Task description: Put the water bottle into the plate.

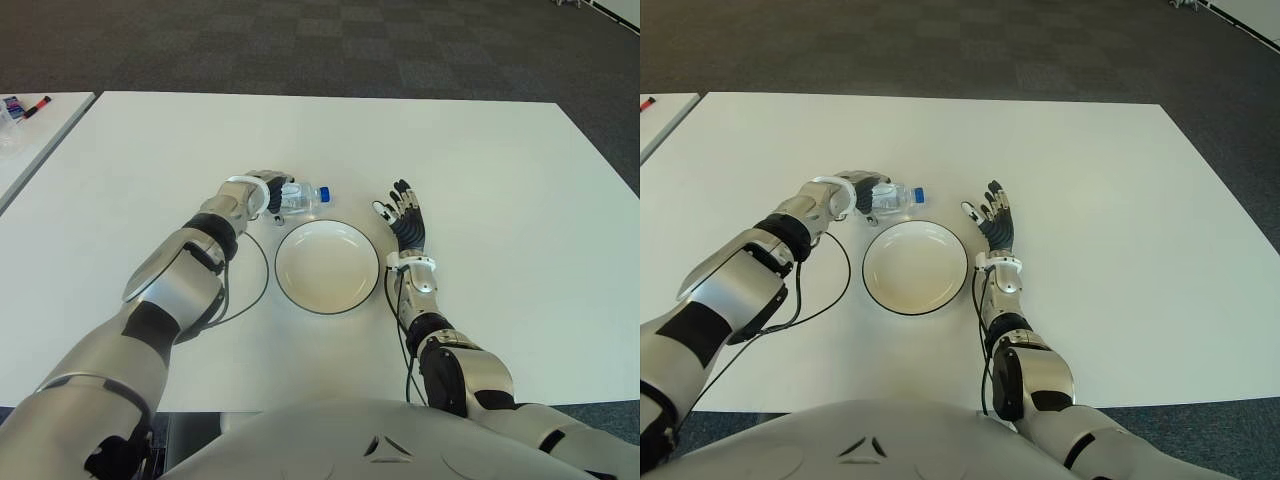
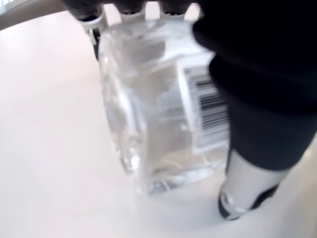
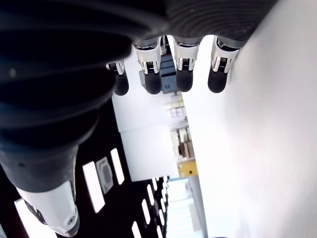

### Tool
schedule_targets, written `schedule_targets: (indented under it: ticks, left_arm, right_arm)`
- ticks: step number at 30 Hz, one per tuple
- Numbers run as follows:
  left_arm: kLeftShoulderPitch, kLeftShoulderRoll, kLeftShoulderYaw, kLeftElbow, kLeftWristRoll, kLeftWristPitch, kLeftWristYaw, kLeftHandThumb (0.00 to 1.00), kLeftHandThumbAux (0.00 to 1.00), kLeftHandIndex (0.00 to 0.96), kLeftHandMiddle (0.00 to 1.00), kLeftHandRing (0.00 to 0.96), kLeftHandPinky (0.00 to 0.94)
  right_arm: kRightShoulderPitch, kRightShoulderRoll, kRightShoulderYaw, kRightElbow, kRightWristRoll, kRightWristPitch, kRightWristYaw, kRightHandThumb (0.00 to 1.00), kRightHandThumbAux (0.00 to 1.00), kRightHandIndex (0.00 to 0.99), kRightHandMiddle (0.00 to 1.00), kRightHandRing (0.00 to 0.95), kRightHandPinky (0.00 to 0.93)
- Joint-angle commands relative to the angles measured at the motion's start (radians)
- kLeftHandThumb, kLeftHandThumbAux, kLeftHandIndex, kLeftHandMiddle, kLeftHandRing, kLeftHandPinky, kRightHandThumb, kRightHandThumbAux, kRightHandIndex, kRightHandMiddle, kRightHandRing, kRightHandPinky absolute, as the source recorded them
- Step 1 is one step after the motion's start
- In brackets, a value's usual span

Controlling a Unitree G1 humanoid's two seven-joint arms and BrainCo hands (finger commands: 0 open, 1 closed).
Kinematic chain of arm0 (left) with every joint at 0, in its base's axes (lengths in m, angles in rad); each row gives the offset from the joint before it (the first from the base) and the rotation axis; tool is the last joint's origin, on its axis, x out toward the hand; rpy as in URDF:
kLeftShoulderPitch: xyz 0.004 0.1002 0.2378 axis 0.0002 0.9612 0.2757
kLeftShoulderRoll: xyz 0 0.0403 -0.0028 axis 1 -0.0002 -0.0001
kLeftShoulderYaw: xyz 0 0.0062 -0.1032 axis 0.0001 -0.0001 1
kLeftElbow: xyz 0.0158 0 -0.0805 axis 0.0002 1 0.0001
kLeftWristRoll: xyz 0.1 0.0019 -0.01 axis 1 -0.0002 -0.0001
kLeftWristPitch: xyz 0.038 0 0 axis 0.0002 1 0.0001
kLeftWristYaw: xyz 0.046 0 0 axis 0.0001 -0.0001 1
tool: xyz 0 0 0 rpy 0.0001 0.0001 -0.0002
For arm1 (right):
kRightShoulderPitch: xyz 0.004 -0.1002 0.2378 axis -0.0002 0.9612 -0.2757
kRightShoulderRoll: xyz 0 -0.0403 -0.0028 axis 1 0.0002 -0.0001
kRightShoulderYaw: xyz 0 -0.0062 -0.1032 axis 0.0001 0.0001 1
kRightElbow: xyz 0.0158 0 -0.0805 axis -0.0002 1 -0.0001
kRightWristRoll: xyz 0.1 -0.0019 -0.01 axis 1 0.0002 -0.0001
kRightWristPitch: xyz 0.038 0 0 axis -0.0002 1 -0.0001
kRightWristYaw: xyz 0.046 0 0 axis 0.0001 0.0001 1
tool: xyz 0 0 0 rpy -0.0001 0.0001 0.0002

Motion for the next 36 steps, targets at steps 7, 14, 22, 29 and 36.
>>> schedule_targets:
  ticks: [7, 14, 22, 29, 36]
  left_arm:
    - [0.051, -0.016, -0.028, 0.033, 0.023, -0.013, 0.004, 0.000, 0.913, 0.000, 0.000, 0.000, 0.039]
    - [0.054, -0.019, -0.030, 0.032, 0.025, -0.014, 0.010, 0.000, 0.908, 0.000, 0.000, 0.000, 0.054]
    - [0.064, -0.019, -0.026, 0.027, 0.019, -0.026, 0.058, 0.000, 0.922, 0.000, 0.000, 0.000, 0.095]
    - [0.075, -0.017, -0.016, 0.025, 0.012, -0.048, 0.121, 0.000, 0.927, 0.000, 0.012, 0.018, 0.115]
    - [0.082, -0.007, -0.039, 0.027, 0.043, -0.077, 0.208, 0.000, 0.947, 0.060, 0.060, 0.057, 0.148]
  right_arm:
    - [0.060, 0.016, -0.007, 0.042, 0.011, 0.031, 0.005, 0.033, 0.749, 0.067, 0.054, 0.040, 0.081]
    - [0.060, 0.015, -0.005, 0.042, 0.007, 0.032, 0.004, 0.030, 0.751, 0.069, 0.055, 0.040, 0.081]
    - [0.059, 0.011, 0.000, 0.046, -0.001, 0.031, -0.002, 0.025, 0.739, 0.065, 0.056, 0.043, 0.083]
    - [0.057, 0.015, -0.002, 0.047, 0.002, 0.031, -0.003, 0.028, 0.747, 0.059, 0.050, 0.038, 0.077]
    - [0.056, 0.015, -0.001, 0.046, 0.001, 0.034, -0.008, 0.033, 0.758, 0.059, 0.049, 0.037, 0.077]
